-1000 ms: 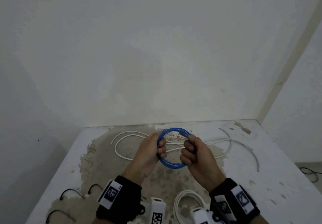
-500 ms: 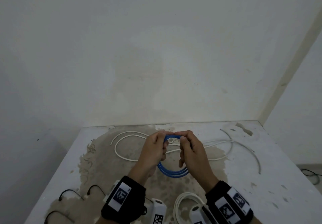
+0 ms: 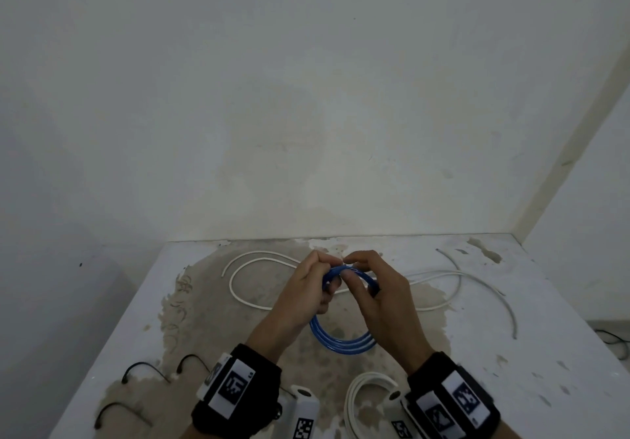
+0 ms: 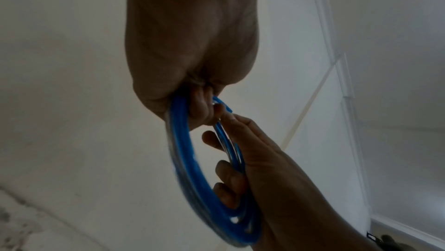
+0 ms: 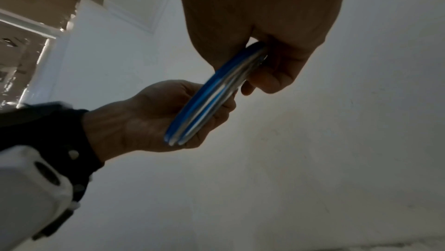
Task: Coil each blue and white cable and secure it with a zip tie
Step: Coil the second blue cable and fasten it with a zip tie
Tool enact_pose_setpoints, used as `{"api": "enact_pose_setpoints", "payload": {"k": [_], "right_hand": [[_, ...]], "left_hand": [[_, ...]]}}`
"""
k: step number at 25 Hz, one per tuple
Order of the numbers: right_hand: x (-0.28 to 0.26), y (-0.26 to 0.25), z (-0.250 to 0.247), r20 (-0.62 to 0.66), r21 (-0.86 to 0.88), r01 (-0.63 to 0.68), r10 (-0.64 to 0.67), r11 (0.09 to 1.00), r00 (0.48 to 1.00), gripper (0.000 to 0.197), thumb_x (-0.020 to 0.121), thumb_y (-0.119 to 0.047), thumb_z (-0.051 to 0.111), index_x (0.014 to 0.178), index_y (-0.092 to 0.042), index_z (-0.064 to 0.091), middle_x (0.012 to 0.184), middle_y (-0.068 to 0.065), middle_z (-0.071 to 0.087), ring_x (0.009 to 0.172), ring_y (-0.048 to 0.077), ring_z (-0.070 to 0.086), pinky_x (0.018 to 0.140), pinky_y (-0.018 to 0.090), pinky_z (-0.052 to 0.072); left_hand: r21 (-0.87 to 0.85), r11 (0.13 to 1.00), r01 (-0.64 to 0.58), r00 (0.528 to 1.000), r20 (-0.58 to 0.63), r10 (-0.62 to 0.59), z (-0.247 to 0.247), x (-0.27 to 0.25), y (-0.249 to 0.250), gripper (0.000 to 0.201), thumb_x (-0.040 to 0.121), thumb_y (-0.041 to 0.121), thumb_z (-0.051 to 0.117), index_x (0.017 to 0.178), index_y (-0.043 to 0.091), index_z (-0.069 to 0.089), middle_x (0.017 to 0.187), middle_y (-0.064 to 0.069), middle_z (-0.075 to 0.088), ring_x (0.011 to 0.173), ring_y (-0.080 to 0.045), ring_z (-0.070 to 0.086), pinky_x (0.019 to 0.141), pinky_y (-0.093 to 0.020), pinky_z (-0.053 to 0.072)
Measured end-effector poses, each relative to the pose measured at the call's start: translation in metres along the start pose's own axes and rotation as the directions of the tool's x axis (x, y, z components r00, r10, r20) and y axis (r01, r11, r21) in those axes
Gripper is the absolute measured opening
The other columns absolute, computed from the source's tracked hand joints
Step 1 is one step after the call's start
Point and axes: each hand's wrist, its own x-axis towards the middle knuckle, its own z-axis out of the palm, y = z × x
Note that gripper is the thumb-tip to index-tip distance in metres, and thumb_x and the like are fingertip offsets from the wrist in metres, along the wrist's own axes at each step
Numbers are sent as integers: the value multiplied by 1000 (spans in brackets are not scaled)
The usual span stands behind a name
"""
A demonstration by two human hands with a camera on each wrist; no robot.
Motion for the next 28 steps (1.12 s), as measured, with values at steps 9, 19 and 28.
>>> {"api": "enact_pose_setpoints", "payload": {"k": [9, 19, 28], "right_hand": [[6, -7, 7, 400, 283, -487, 360, 826, 843, 32, 103, -43, 46, 98, -12, 52, 67, 3, 50, 50, 16, 42, 47, 33, 44], [-30, 8, 46, 605, 163, -684, 475, 712, 639, 42, 107, -39, 36, 74, -14, 44, 57, 3, 31, 44, 15, 30, 47, 32, 38], [-34, 25, 76, 907, 233, -972, 364, -10, 213, 33, 99, -34, 48, 73, -15, 53, 55, -5, 24, 42, 10, 27, 50, 27, 40]], "left_hand": [[259, 963, -81, 996, -9, 87, -7, 5, -14, 16, 104, 17, 31, 95, 17, 45, 66, 6, 46, 44, 3, 48, 49, -17, 34], [167, 931, 324, 943, 27, -333, -34, -22, -76, 42, 103, 31, 32, 72, 12, 51, 50, 3, 37, 38, -10, 37, 44, -22, 33], [39, 965, 259, 962, -104, -254, -76, -23, -122, 31, 102, 27, 36, 87, 11, 57, 69, 0, 55, 56, -15, 51, 57, -30, 44]]}}
